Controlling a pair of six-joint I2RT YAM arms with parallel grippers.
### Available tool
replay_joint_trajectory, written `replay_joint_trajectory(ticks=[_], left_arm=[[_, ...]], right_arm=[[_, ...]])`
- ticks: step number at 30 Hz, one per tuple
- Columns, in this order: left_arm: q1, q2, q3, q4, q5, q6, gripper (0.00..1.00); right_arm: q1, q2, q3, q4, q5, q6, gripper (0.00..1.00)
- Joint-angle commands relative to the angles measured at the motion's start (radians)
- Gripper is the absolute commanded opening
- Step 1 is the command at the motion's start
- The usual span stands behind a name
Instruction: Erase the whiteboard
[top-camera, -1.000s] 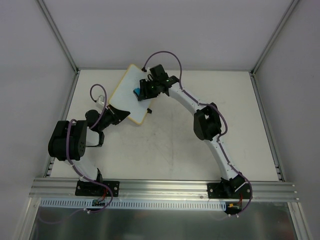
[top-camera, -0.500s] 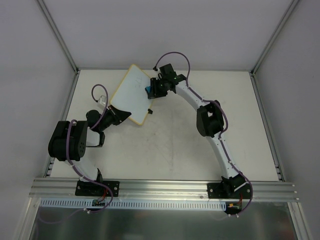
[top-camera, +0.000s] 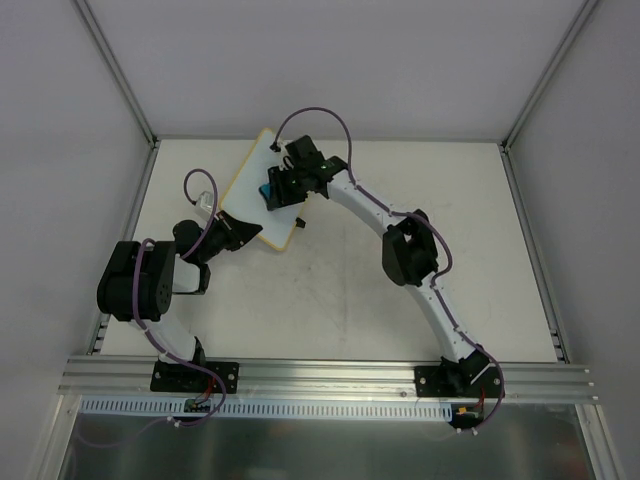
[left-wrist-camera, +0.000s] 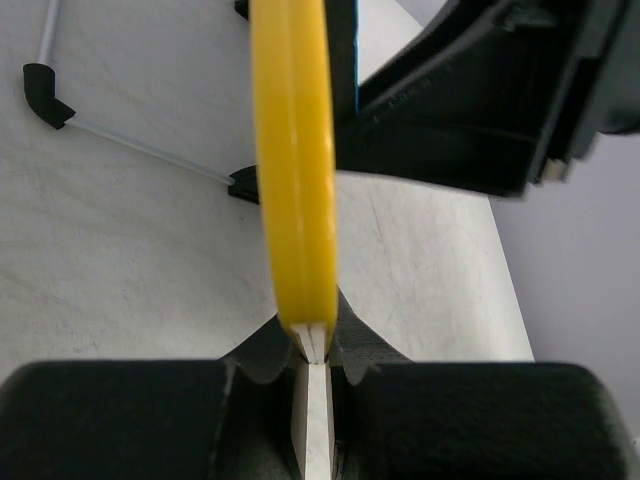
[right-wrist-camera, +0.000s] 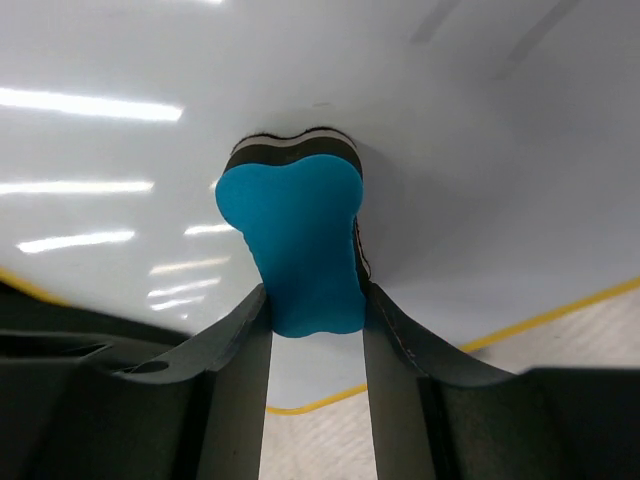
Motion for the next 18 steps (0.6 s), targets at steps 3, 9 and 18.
replay_joint_trajectory(ticks=[3,9,18], left_arm=[[-0.039,0.004,0.012,0.317,0.103,0.014,0.0],[-0.039,0.015,0.013,0.322,0.107,0.011,0.0],[-0.039,0.029,0.007,0.352,0.121,-0.004,0.0]], right_arm=[[0.102,-0.079,0.007,-0.009,-0.076,-0.026,0.0],[0.078,-0.065,0.03,0.024,-0.07,0.015,0.0],[-0.047,0.01,0.081,0.103,-0.061,0.112,0.0]])
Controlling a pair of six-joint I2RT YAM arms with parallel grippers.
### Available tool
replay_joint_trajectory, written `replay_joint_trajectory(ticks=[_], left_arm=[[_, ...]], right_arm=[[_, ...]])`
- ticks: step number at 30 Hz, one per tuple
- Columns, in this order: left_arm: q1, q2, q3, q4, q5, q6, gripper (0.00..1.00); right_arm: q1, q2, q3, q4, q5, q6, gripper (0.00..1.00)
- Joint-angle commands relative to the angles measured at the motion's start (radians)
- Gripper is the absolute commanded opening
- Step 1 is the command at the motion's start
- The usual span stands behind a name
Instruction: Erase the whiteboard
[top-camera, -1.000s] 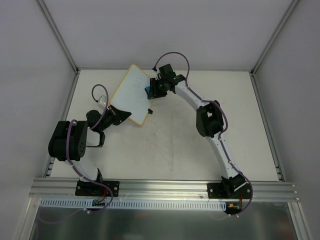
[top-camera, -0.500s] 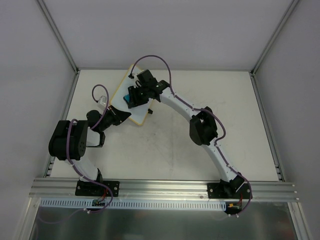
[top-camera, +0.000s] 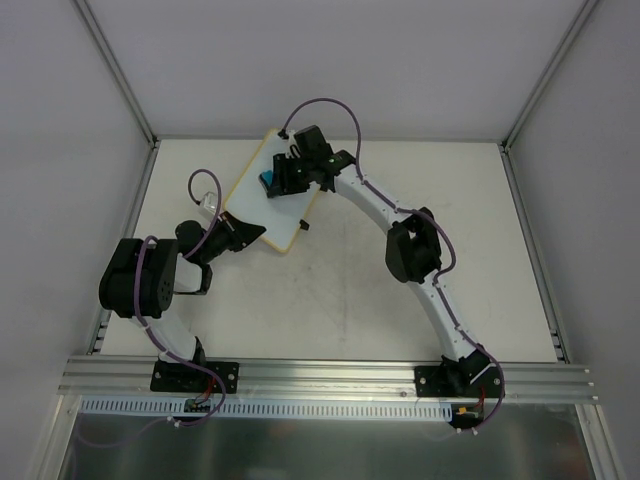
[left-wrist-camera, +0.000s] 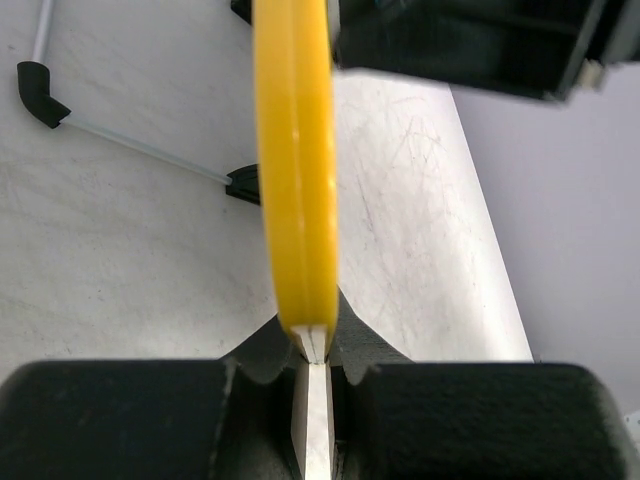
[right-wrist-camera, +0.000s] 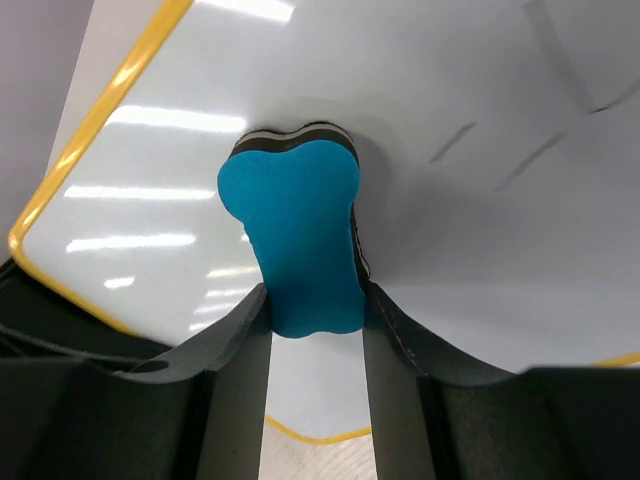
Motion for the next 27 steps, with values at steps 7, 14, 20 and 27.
replay_joint_trajectory(ticks=[7,14,20,27], left_arm=[[-0.025,-0.01,0.004,0.324,0.103,-0.009,0.0],[-0.025,-0.01,0.004,0.326,0.106,-0.013,0.0],[-0.025,0.001,0.015,0.326,0.121,-0.021,0.0],[-0.025,0.016,0.033,0.327,0.13,-0.033,0.0]], right_arm=[[-0.141,0.073,0.046,0.028,0.005,0.117,0.0],[-0.2,0.075,0.009,0.008,0.057,0.135,0.0],[-0.212,0.089,0.03,0.008,0.066,0.138,0.0],[-0.197,0.096,0.06,0.005,0.046,0.145,0.0]])
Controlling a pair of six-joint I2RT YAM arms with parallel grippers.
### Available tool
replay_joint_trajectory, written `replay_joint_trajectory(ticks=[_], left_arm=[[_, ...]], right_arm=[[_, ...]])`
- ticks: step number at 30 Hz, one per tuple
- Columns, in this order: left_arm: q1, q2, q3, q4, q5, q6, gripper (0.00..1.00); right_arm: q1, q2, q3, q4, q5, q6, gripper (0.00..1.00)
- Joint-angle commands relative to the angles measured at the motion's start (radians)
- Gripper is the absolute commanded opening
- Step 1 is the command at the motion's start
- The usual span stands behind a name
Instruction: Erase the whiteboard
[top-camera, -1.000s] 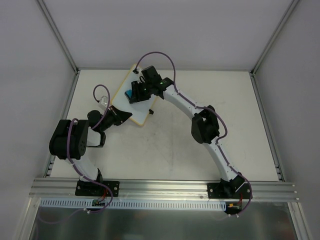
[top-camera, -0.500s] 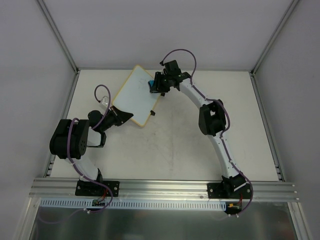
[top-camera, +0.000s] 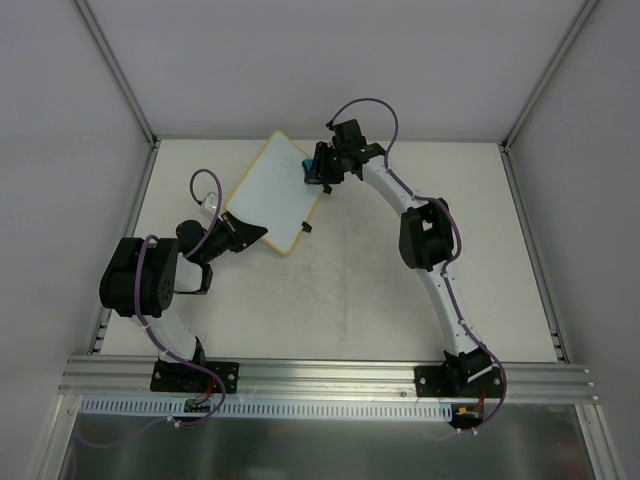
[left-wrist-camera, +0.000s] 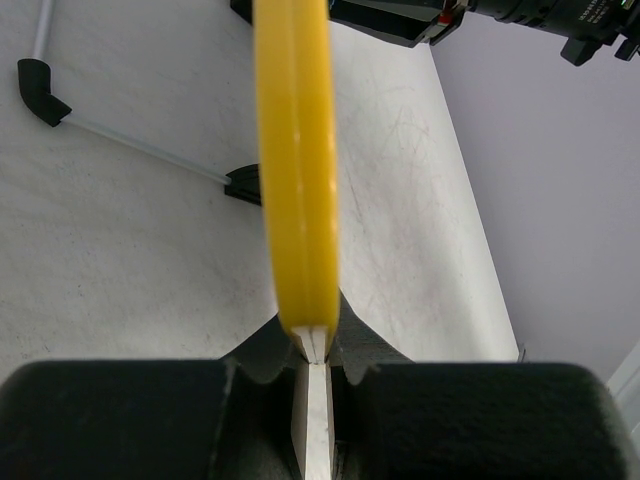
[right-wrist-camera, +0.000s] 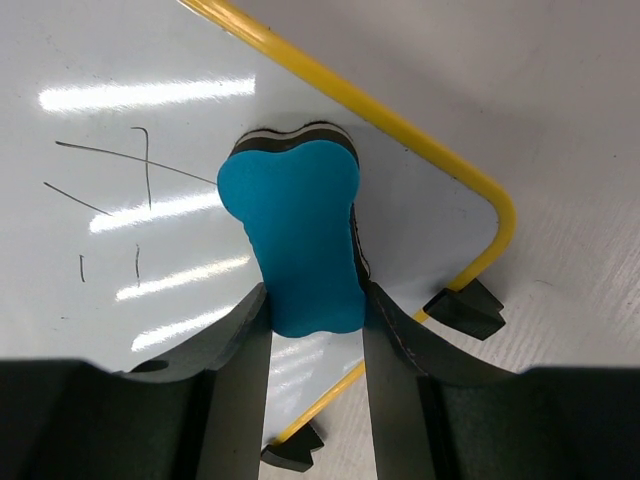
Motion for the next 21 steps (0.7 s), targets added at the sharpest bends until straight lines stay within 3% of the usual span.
replay_joint_trajectory(ticks=[1,15,21], left_arm=[[-0.02,0.009,0.029,0.324,0.099,-0.008,0.0],[-0.02,0.01,0.03,0.323,0.096,-0.008,0.0],[-0.02,0.005,0.027,0.321,0.098,-0.008,0.0]], right_arm=[[0.015,0.018,0.057,-0.006,-0.016,0.012,0.0],[0.183,-0.018,0.103,-0.006,-0.129,-0.048,0.0],[0.2,-0.031,0.08,-0.008,-0.126,-0.071,0.0]])
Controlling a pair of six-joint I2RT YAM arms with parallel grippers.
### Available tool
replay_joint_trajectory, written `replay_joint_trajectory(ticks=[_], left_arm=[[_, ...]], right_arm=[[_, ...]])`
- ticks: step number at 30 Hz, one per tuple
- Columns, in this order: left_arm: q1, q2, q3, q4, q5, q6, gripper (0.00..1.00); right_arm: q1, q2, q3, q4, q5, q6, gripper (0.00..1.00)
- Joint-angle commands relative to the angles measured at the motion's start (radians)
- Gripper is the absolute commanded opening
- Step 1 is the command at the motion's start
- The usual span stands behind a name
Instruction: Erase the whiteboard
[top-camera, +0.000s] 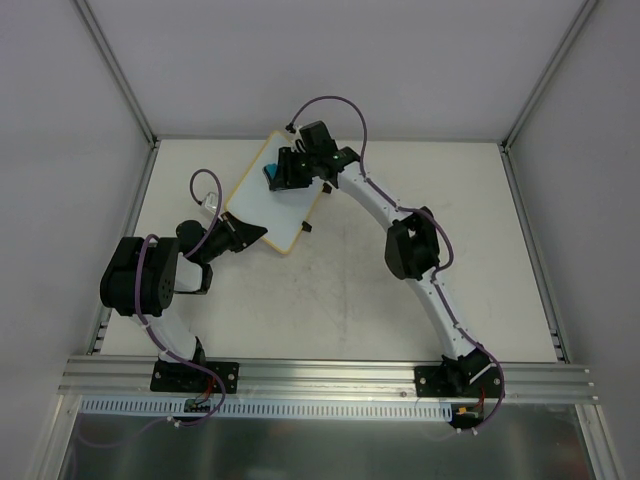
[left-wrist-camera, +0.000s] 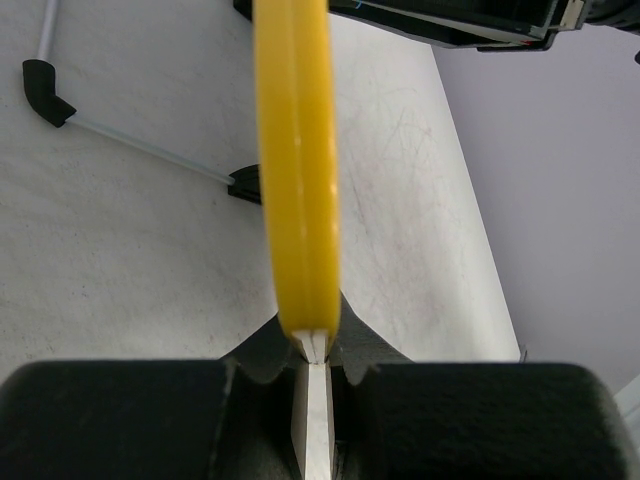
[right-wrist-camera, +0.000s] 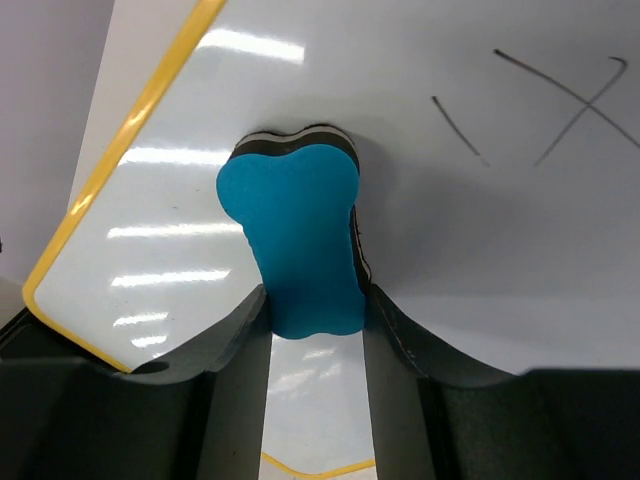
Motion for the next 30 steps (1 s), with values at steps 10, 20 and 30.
replay_joint_trajectory(ticks=[10,20,30], left_arm=[[-0.021,-0.018,0.017,0.312,0.103,0.0,0.0],[-0.021,-0.033,0.005,0.311,0.105,-0.003,0.0],[-0.021,-0.062,-0.024,0.309,0.111,-0.018,0.0]], right_arm=[[-0.054,0.0,-0.01,-0.105,0.064,0.021,0.0],[-0.117,0.015,-0.035,-0.165,0.115,0.039,0.0],[-0.125,-0.005,-0.029,-0.157,0.107,0.022,0.0]])
